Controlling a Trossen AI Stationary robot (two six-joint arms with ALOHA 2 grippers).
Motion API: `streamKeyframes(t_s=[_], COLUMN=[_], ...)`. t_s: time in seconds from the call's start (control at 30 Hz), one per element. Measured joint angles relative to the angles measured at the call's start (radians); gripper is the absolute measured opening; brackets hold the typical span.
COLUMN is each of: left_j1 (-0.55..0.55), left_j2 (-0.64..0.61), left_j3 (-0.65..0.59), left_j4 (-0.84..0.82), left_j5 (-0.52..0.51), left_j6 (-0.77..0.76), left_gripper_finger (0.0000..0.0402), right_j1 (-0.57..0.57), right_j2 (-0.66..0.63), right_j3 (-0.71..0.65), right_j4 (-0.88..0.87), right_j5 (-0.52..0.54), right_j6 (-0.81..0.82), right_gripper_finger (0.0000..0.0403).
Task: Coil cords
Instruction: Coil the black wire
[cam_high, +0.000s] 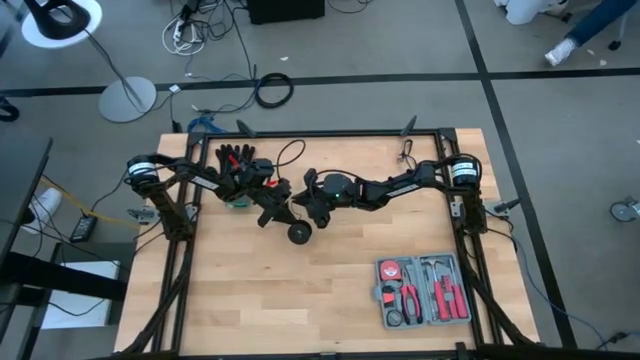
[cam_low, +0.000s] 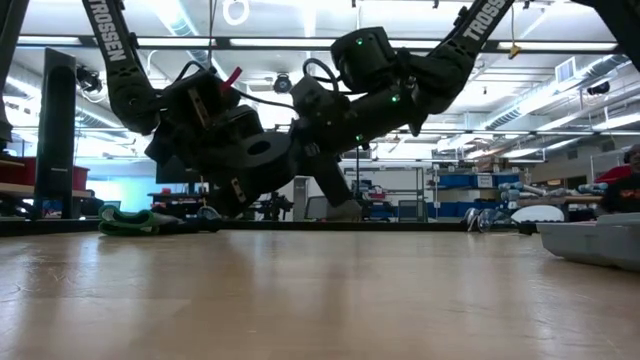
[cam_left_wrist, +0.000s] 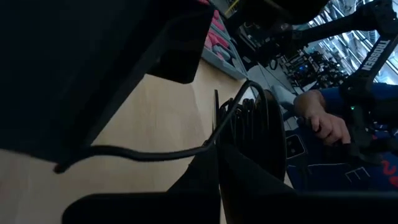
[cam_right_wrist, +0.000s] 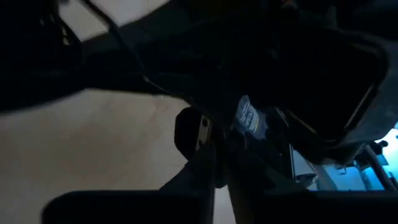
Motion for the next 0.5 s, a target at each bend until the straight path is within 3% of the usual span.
streamKeyframes(t_s=[0.2, 0.5], left_j1=[0.0, 0.0], left_j2=[0.0, 0.0], left_j3=[0.0, 0.0], left_j4=[0.001, -0.001], left_j5=[-0.011, -0.038], left_j6=[0.004, 0.005], left_gripper_finger=[0.0, 0.0], right_j1=[0.0, -0.002], right_j2=[0.0, 0.0], right_j3=[0.0, 0.0], right_j4=[-0.01, -0.031], right_j5=[-0.045, -0.047], right_j6=[0.036, 0.081], right_gripper_finger=[0.0006, 0.0003])
